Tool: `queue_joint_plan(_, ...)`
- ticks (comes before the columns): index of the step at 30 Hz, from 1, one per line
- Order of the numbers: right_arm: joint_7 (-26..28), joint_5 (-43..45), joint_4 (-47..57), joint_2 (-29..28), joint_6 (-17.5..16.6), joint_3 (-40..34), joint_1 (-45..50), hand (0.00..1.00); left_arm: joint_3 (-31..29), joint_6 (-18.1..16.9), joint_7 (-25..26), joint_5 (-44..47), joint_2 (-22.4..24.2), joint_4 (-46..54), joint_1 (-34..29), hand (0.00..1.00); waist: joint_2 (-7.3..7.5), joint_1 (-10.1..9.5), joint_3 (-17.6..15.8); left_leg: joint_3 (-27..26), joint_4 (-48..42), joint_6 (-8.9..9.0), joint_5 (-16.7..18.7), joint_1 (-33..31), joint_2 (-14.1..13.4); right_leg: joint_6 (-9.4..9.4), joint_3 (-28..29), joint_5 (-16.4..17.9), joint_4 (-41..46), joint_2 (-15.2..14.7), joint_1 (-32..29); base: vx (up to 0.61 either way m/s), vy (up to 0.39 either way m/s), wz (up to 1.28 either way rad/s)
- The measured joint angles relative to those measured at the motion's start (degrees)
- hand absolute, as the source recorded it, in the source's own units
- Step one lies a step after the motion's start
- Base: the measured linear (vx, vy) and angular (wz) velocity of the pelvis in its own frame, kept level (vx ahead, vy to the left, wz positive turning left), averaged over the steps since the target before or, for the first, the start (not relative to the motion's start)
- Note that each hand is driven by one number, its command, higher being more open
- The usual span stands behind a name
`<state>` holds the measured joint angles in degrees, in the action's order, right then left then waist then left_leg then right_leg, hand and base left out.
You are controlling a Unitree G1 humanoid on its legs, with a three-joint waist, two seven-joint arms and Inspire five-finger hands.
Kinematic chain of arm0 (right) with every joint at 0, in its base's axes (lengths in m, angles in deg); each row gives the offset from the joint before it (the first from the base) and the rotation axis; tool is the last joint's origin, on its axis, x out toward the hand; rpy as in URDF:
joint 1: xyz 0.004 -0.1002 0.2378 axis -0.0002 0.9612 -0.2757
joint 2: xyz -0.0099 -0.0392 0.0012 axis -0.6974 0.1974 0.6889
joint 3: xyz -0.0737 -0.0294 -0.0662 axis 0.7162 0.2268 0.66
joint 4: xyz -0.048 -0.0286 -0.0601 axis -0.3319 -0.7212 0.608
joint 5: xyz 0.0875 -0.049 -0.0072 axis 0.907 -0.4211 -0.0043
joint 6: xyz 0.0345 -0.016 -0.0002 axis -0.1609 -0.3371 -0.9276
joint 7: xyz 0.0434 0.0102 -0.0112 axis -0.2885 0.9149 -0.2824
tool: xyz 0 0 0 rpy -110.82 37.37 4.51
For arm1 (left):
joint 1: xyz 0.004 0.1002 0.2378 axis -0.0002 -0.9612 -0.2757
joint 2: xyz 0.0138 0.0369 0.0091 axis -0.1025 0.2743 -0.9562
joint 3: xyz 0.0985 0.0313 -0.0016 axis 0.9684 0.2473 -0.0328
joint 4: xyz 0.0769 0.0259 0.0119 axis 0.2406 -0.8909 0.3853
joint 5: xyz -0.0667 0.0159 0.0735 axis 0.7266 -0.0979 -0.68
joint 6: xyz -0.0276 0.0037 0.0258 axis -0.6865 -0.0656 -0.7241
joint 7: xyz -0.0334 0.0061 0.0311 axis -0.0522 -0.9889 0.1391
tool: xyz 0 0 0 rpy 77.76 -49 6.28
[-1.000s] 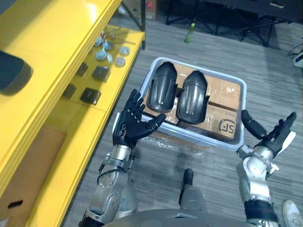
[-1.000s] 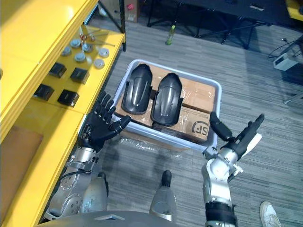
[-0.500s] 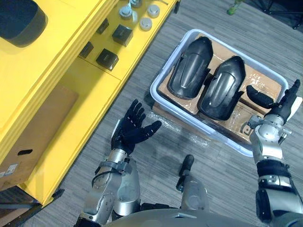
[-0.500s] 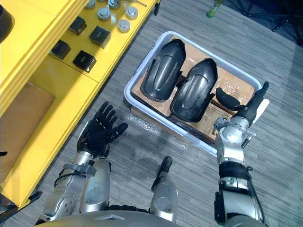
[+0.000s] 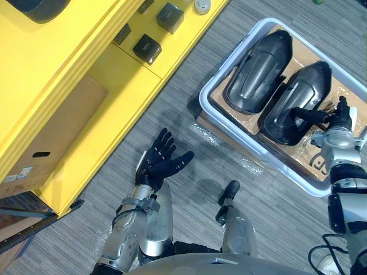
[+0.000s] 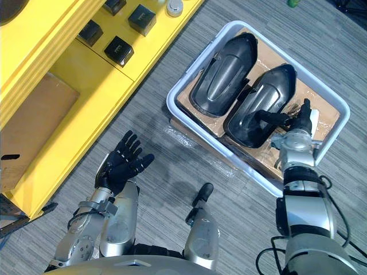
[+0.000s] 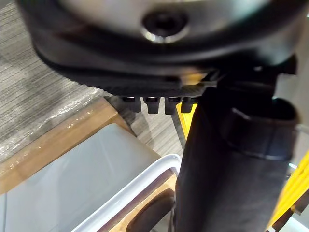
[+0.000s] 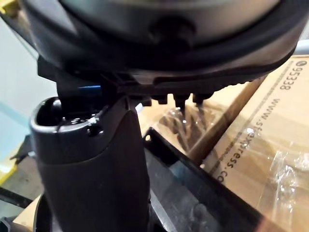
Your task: Walk over and take three plastic housings, then place them on the shelf
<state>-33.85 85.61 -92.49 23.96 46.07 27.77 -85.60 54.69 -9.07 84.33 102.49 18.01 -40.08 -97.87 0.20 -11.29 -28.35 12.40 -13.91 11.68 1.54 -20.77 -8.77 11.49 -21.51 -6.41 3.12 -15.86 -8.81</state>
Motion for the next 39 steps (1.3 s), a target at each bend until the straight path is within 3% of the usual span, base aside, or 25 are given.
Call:
queue_joint_plan(4,3.8,-4.1,-3.1,1.6,2.0,0.0,-1.6,0.0,-0.3,0.1,-0.1,-0.2,-0.6,0.0,0.0,1.0,1.0,0.02,-0.5,0.2,2.1,0.22,-1.3,1.4,-0.5,-0.62,-0.2,0.4,0.9,0.2,0.2,-0.04,-0.016,0.03)
queue_joint_plan(9,5.1,-4.1,-5.6,0.8,7.1,0.0,-1.8,0.0,-0.2,0.8,-0.2,0.9,-0.9,0.1,-0.1,1.0,1.2,-1.03,-0.5,0.2,6.4,0.63,-3.6,4.2,-1.7,-1.16,-0.4,0.8,0.9,1.0,1.2,-0.03,-0.039,0.0)
queue_joint_plan(19,-5.0,-7.9,-4.0,-1.7,13.1,-5.7,-2.1,0.0,-1.8,0.8,0.2,3.5,-0.9,6.7,-1.0,1.0,1.33,-1.16,-0.4,-2.1,13.2,0.24,-6.5,10.9,-2.4,-1.17,0.8,1.0,0.8,0.9,3.7,0.0,-0.021,-0.06)
queue_joint_plan(23,-9.7,-7.9,-4.0,-1.7,15.4,-10.1,0.0,0.0,-4.7,0.7,0.1,3.5,-0.9,7.6,-2.0,1.0,1.36,-0.29,0.0,-3.2,14.9,0.03,-7.0,13.4,-2.4,-0.72,1.4,1.3,0.7,0.7,4.9,0.0,-0.014,-0.07)
queue_joint_plan(26,-11.6,-7.8,-4.0,-1.7,16.3,-11.9,3.6,0.0,-5.4,1.1,0.1,3.6,-0.9,7.6,-3.4,1.0,1.5,0.5,3.4,-3.5,15.7,0.0,-7.0,13.6,-2.3,-0.53,1.3,1.4,0.3,0.5,5.0,0.03,-0.01,-0.02)
queue_joint_plan(30,-14.0,-7.9,5.3,-1.7,16.0,-12.3,10.5,0.0,-6.1,1.5,-0.7,3.7,0.1,7.6,-4.8,1.0,1.22,1.86,8.9,-4.9,16.5,-0.08,-7.0,15.5,-2.3,-0.25,1.5,1.3,-1.3,0.5,6.5,0.04,-0.013,-0.07)
queue_joint_plan(33,-16.3,-9.2,14.3,-2.2,14.0,-12.4,13.5,0.0,-6.1,2.3,-2.1,3.3,0.4,7.7,-4.6,1.0,0.68,2.78,10.9,-5.8,17.3,-0.14,-7.0,17.2,-2.4,-0.06,1.8,1.1,-2.2,0.7,7.9,0.01,-0.016,-0.09)
queue_joint_plan(35,-18.3,-13.4,25.9,-4.5,10.5,-12.4,17.2,0.0,-6.5,2.8,-3.0,2.0,1.4,10.0,-5.3,1.0,0.5,3.83,13.4,-6.5,17.3,-0.23,-6.7,17.8,-2.4,-0.04,2.1,1.1,-2.3,0.7,8.1,0.01,-0.008,-0.12)
queue_joint_plan(39,-18.9,-21.7,37.6,-8.6,5.8,-10.8,19.5,0.0,-6.4,5.4,-3.6,0.1,1.9,11.8,-3.7,1.0,0.37,4.44,15.6,-8.2,17.6,-0.16,-6.3,19.9,-2.5,-0.04,3.2,1.1,-2.5,0.7,9.0,0.0,-0.003,-0.17)
